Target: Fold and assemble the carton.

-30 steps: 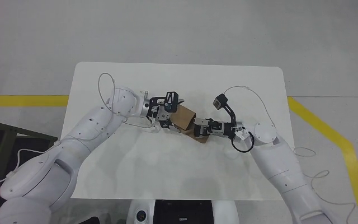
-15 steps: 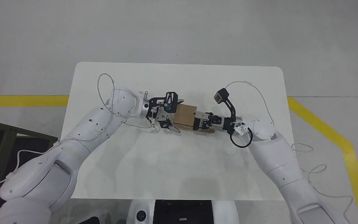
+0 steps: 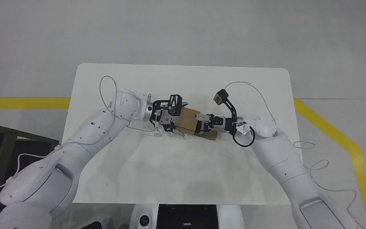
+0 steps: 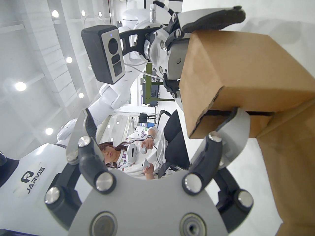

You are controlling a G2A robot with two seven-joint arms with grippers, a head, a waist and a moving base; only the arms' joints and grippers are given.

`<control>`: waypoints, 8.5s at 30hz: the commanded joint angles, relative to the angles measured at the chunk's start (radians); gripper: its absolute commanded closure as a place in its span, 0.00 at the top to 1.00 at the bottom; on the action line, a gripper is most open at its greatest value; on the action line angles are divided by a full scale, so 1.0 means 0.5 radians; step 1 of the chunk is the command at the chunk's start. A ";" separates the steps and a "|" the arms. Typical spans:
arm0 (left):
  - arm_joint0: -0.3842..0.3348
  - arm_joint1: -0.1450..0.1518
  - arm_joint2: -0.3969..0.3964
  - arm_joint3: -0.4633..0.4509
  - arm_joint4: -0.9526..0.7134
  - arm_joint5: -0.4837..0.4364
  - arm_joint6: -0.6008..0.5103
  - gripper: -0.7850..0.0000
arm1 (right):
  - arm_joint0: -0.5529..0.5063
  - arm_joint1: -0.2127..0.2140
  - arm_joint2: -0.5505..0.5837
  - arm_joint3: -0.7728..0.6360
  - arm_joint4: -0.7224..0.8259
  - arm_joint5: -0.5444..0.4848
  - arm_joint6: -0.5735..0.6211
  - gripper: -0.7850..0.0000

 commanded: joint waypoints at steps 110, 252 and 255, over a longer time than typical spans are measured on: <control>0.075 -0.015 -0.138 -0.054 -0.111 0.000 -0.222 1.00 | 0.050 0.041 0.111 0.136 0.150 0.133 0.297 1.00; 0.062 -0.025 -0.086 -0.063 -0.105 0.000 -0.219 1.00 | 0.095 0.073 0.056 0.096 -0.333 0.229 0.094 0.00; 0.061 -0.027 -0.084 -0.061 -0.105 0.000 -0.219 1.00 | 0.098 0.073 0.056 0.103 -0.330 0.223 0.099 0.00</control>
